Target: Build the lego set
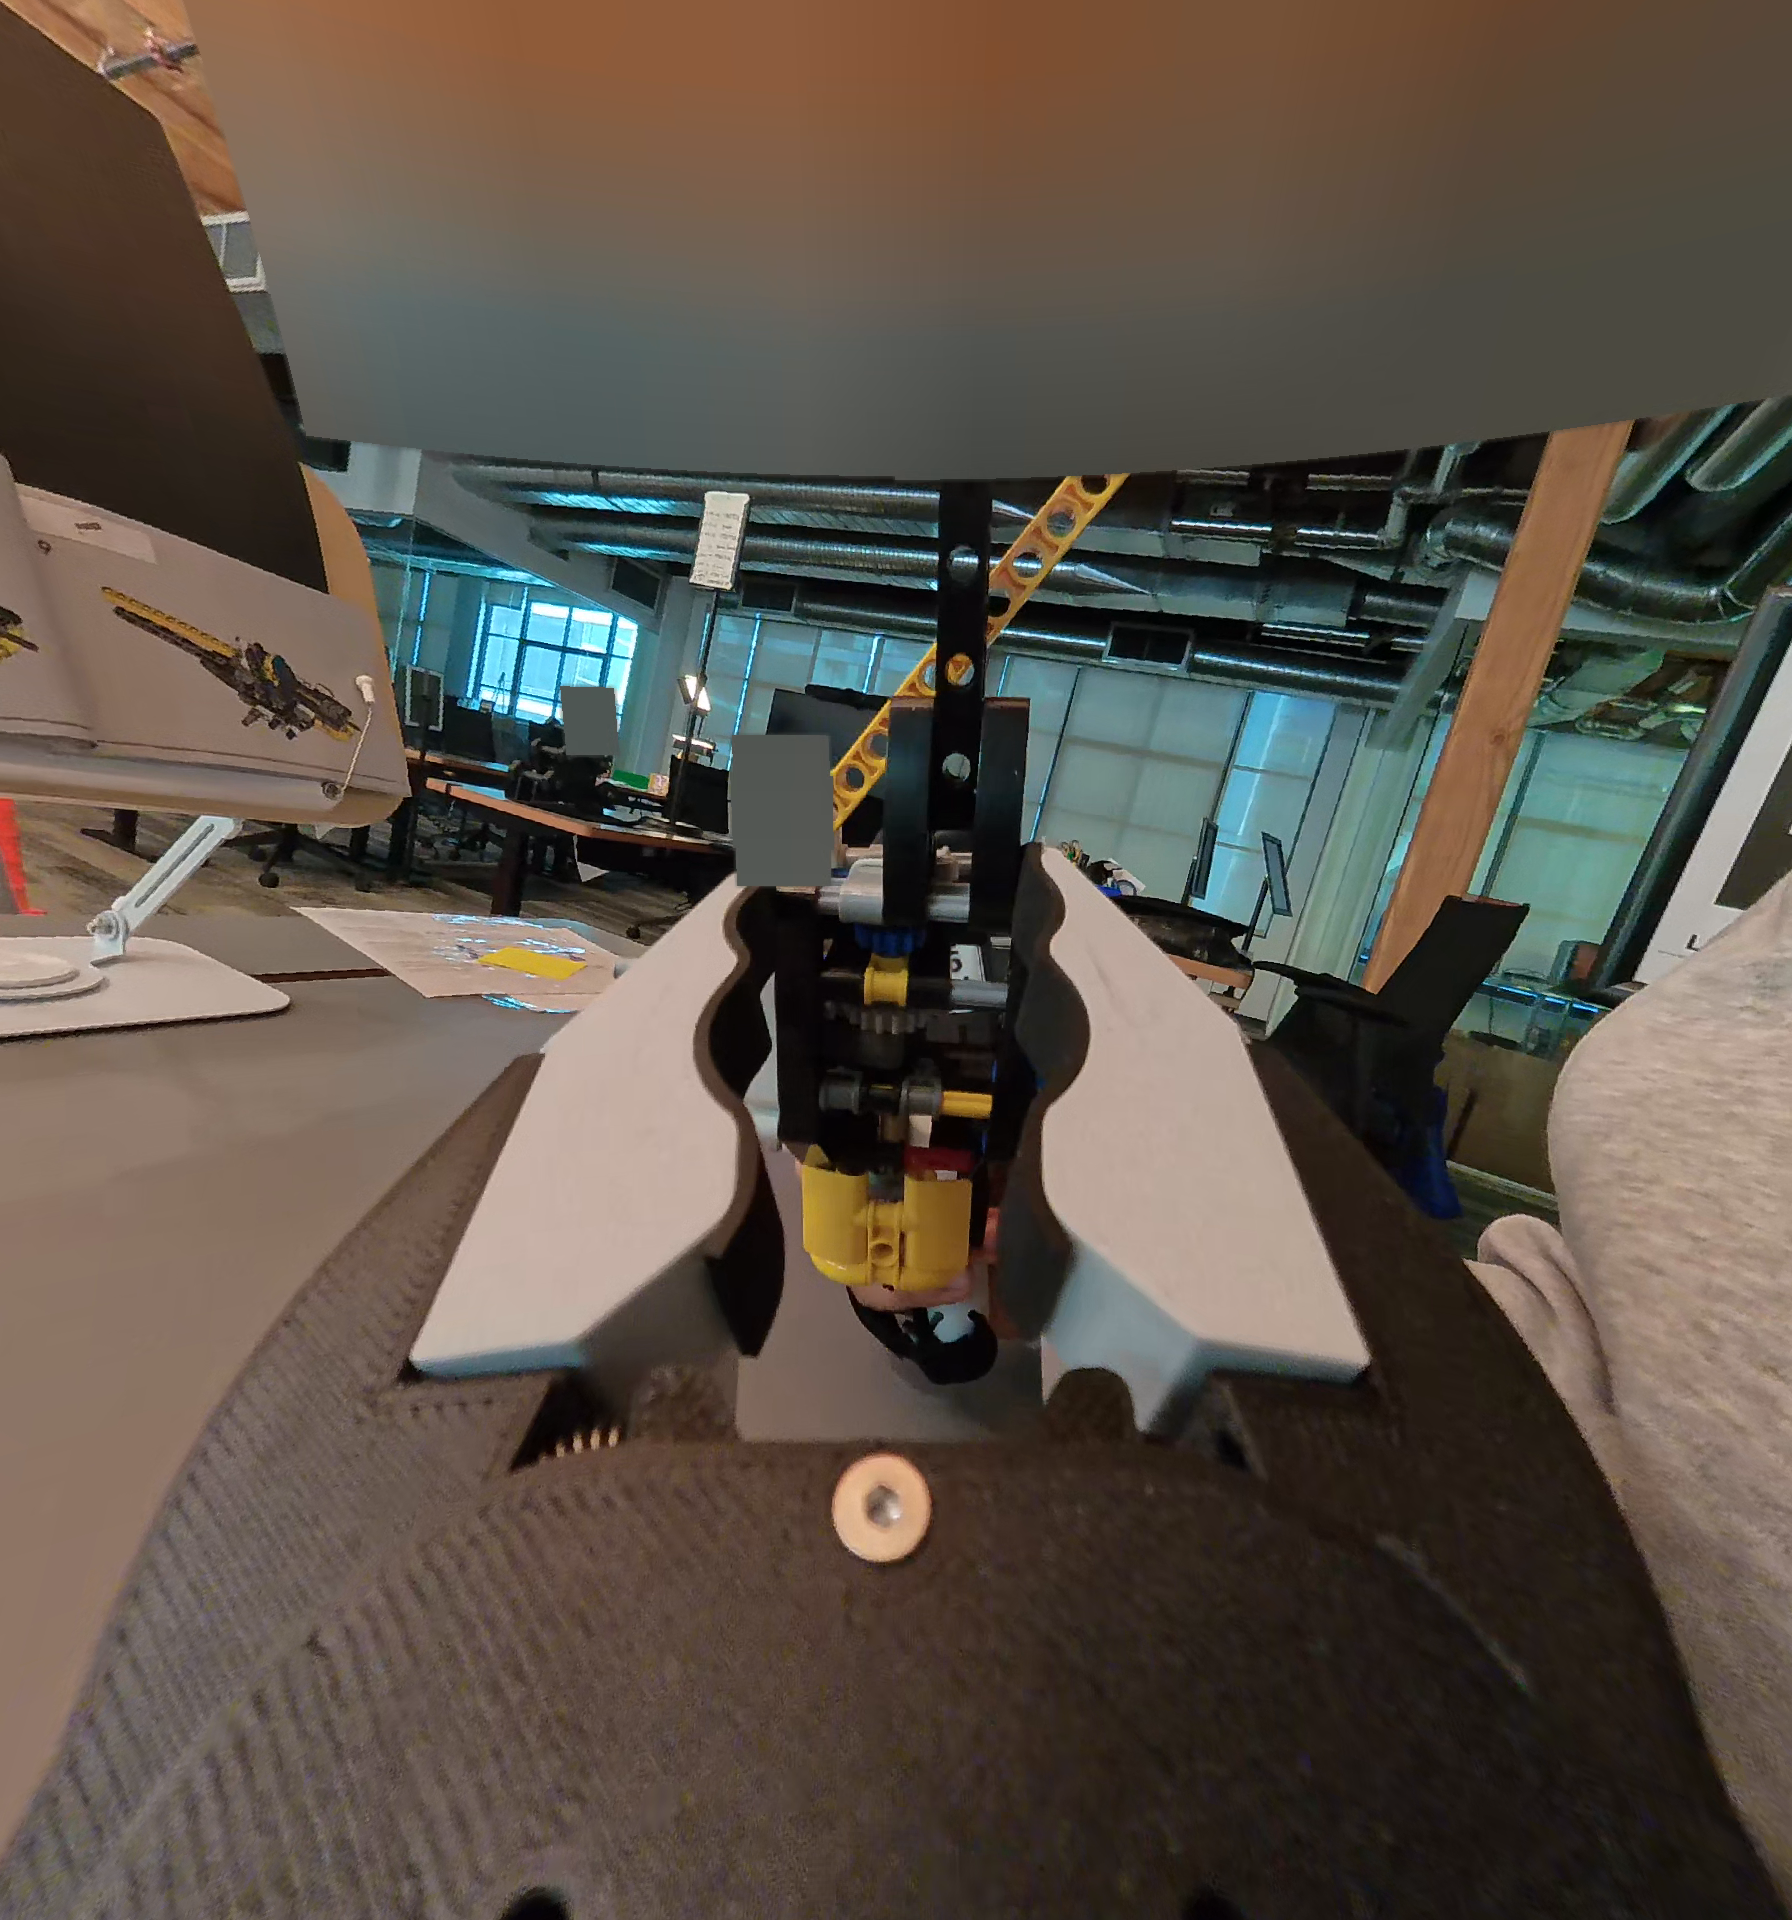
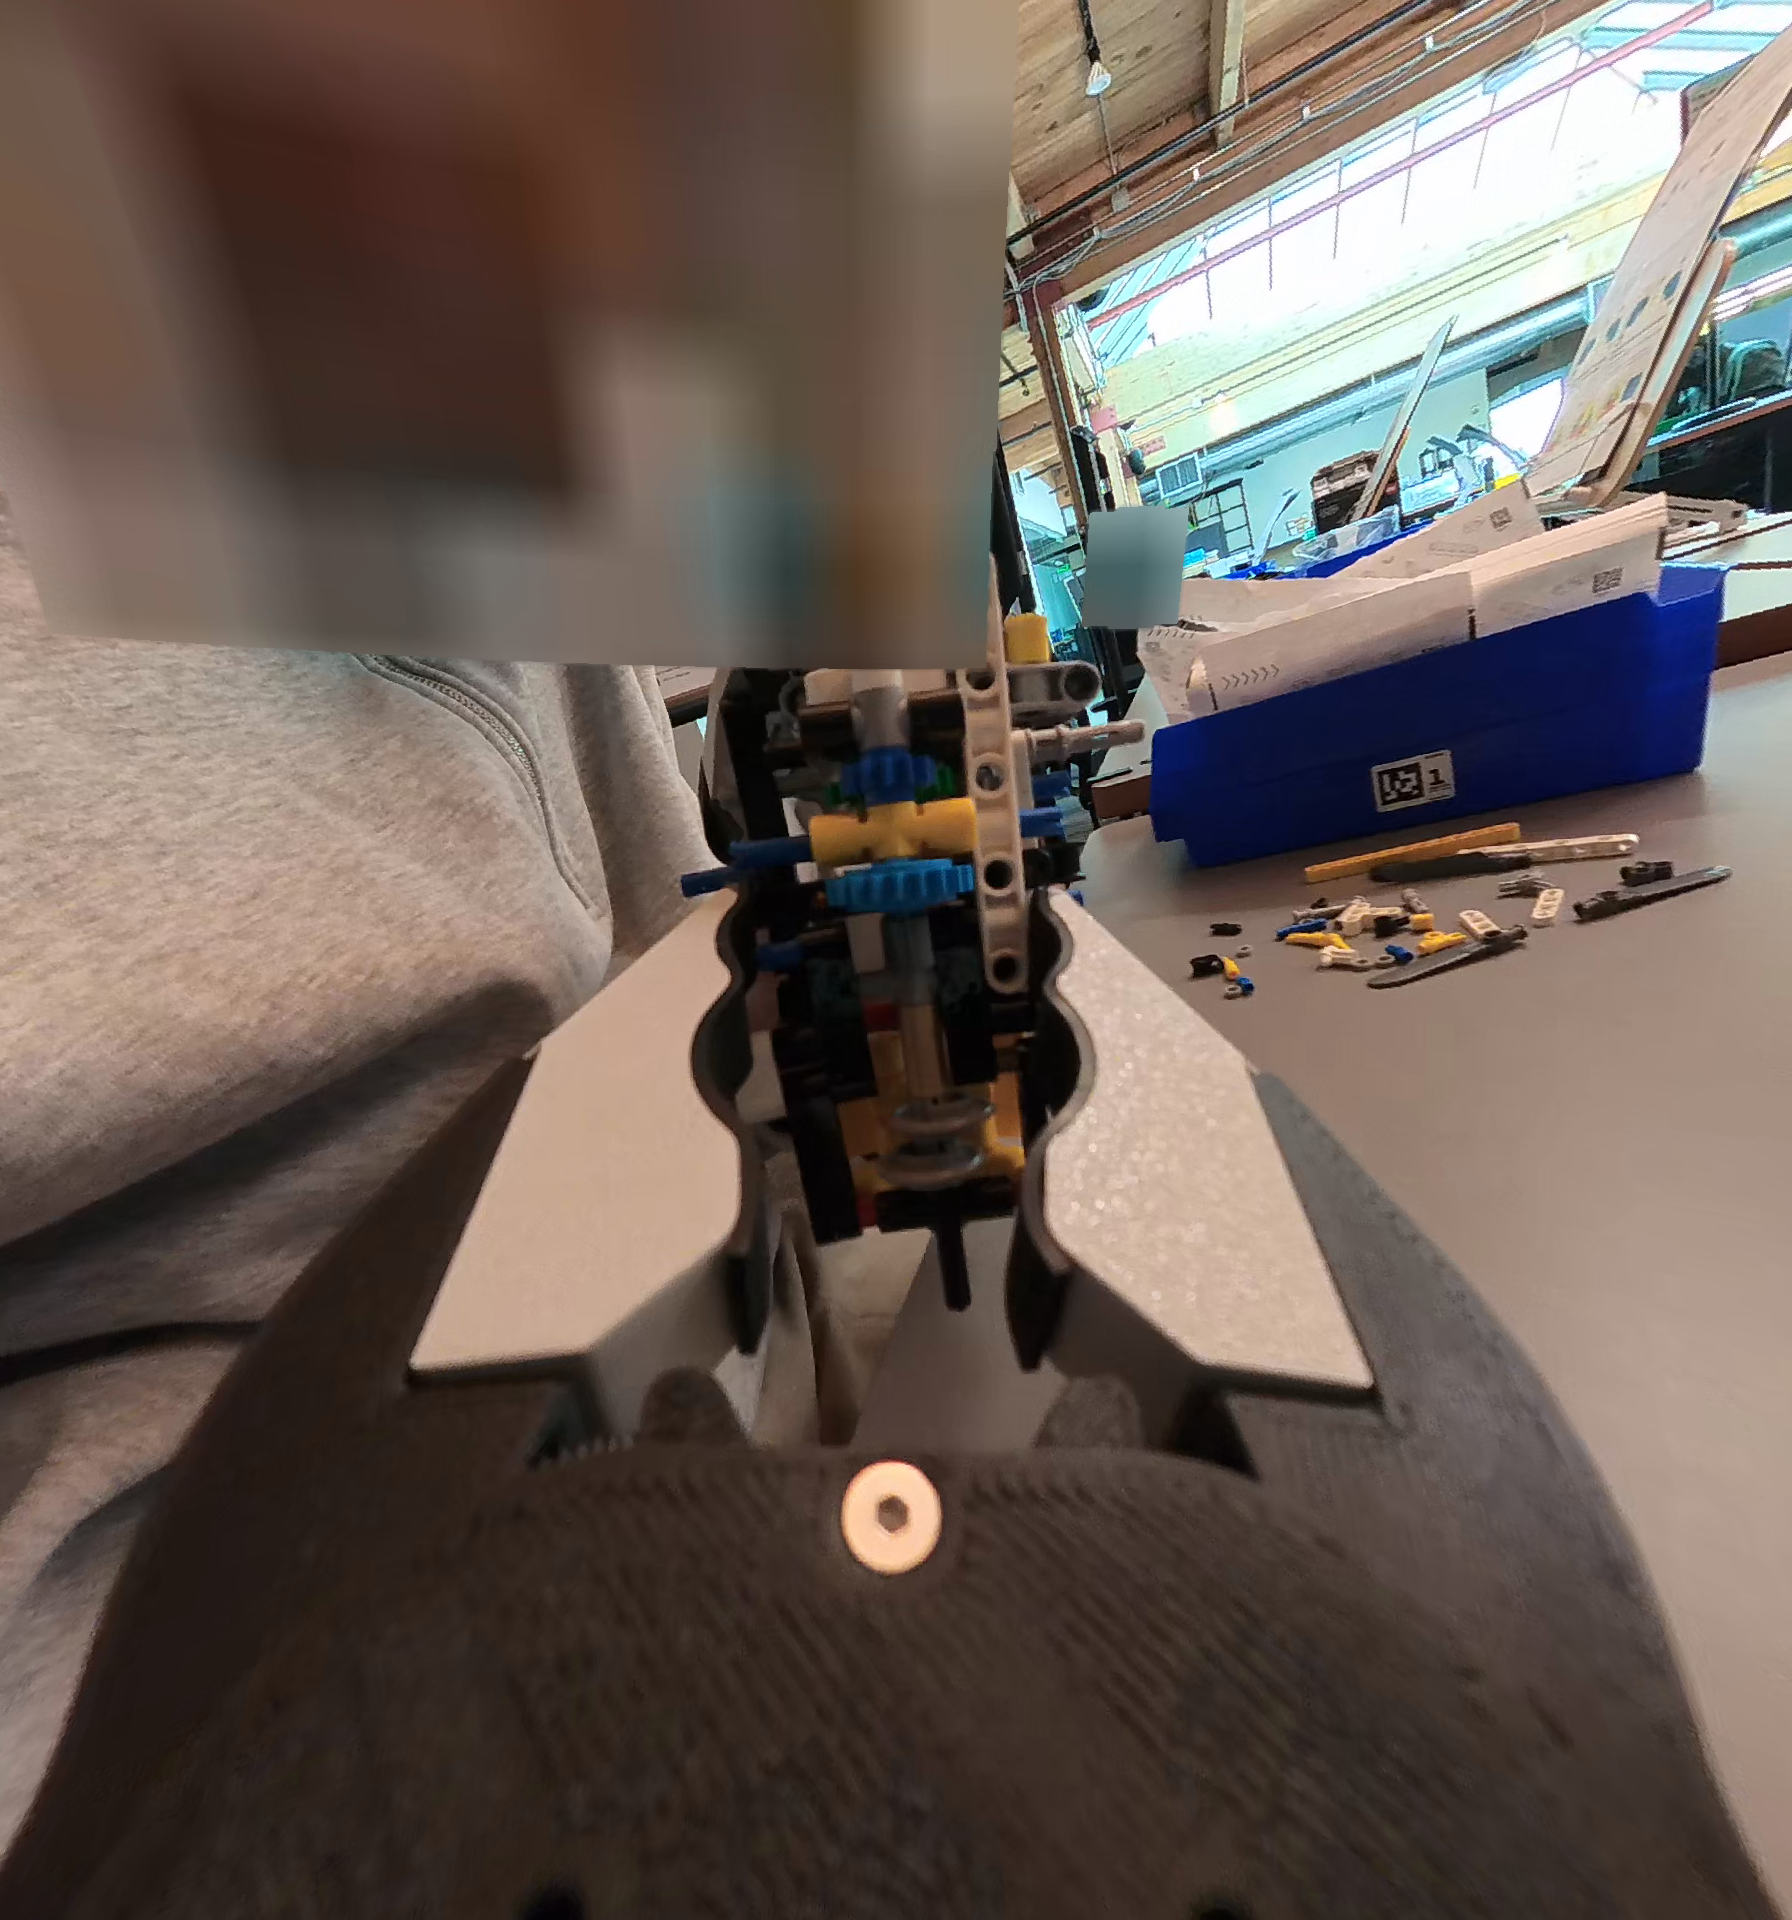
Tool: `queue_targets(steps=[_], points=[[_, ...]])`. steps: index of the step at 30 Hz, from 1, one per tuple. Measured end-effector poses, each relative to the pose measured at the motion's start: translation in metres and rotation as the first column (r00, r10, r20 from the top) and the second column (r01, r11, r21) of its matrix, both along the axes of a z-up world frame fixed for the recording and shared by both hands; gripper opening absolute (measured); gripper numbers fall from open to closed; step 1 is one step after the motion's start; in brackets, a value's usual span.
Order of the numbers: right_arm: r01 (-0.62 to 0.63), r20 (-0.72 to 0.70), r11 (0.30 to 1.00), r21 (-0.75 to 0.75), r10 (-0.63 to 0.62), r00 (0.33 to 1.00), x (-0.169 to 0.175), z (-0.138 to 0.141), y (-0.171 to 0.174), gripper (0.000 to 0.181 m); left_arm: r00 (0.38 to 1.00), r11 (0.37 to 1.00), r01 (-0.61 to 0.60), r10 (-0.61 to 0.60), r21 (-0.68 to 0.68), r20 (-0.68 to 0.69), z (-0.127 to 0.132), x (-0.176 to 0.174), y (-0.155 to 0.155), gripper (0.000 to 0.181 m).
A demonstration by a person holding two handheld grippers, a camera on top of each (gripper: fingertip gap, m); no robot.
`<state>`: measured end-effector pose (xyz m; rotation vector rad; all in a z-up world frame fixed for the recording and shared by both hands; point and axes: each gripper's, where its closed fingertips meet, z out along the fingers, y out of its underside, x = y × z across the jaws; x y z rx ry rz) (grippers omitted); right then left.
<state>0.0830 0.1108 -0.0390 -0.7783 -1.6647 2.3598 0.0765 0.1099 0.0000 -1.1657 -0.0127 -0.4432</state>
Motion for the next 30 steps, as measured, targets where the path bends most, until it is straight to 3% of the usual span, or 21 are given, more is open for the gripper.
queue_targets(steps=[20,30], points=[[0.004,-0.015,1.000,-0.007,-0.004,1.000,0.0011,0.0023,-0.0009,0.050,1.000,1.000,-0.003,0.003,0.020,0.004,0.0015,0.0026,-0.0019,0.050],[0.015,-0.011,1.000,-0.005,-0.015,1.000,0.0000,0.0002,0.0012,0.050,0.995,0.995,-0.102,0.102,0.019,-0.019,0.0000,-0.0007,-0.0028,0.048]])
